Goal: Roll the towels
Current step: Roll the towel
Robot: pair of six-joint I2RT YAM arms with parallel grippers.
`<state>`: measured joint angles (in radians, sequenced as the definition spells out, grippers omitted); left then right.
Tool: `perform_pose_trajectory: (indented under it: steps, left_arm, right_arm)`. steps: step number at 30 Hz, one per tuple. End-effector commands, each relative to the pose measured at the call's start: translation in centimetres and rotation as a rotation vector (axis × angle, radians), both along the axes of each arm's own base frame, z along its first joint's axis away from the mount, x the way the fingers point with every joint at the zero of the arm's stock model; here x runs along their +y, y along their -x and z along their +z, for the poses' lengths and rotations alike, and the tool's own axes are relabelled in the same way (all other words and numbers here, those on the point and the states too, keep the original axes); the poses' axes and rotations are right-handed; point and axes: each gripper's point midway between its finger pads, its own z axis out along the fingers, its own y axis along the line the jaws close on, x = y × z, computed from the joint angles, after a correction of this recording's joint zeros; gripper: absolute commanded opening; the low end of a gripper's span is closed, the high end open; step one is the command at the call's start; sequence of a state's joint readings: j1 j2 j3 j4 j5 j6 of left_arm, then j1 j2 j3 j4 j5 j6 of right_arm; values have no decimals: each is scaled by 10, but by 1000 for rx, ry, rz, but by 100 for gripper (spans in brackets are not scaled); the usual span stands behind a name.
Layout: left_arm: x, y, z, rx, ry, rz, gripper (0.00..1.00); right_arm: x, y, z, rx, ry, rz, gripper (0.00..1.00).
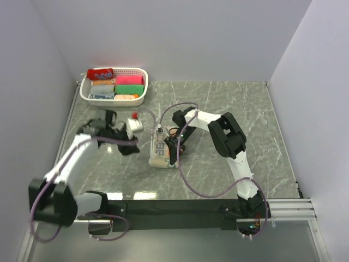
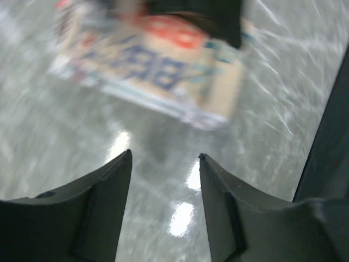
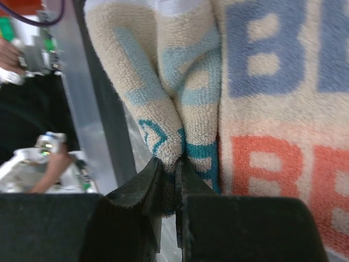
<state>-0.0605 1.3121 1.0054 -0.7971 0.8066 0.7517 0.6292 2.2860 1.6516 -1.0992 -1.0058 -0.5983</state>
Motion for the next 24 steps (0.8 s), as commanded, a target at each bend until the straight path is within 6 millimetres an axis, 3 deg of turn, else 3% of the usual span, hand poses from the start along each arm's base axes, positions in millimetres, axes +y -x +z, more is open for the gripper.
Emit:
perform_pose_trajectory:
  steps: [1,2,5,9,13,18,24]
  left_arm:
    - [-17,2,-10,-300,-151,-126,59]
    - [-35,15,-12,-337,-151,-202,60]
    - [-63,37,-21,-413,-160,-304,60]
    - [-98,48,-20,-514,-148,-380,60]
    - [-122,59,-33,-587,-190,-468,61]
    - [-131,56,-64,-578,-255,-506,61]
    - [-123,51,-103,-501,-368,-531,60]
  right_arm:
    - [-5,-2,2,80,13,-36,0]
    - [-6,-3,-3,96,19,-43,0]
    - [-7,-5,-6,143,27,-62,0]
    - [-7,-8,-8,182,36,-91,0]
    - [-8,-10,-14,215,52,-113,0]
    - [-9,-14,-18,247,64,-134,0]
    - [-8,-17,-19,248,66,-152,0]
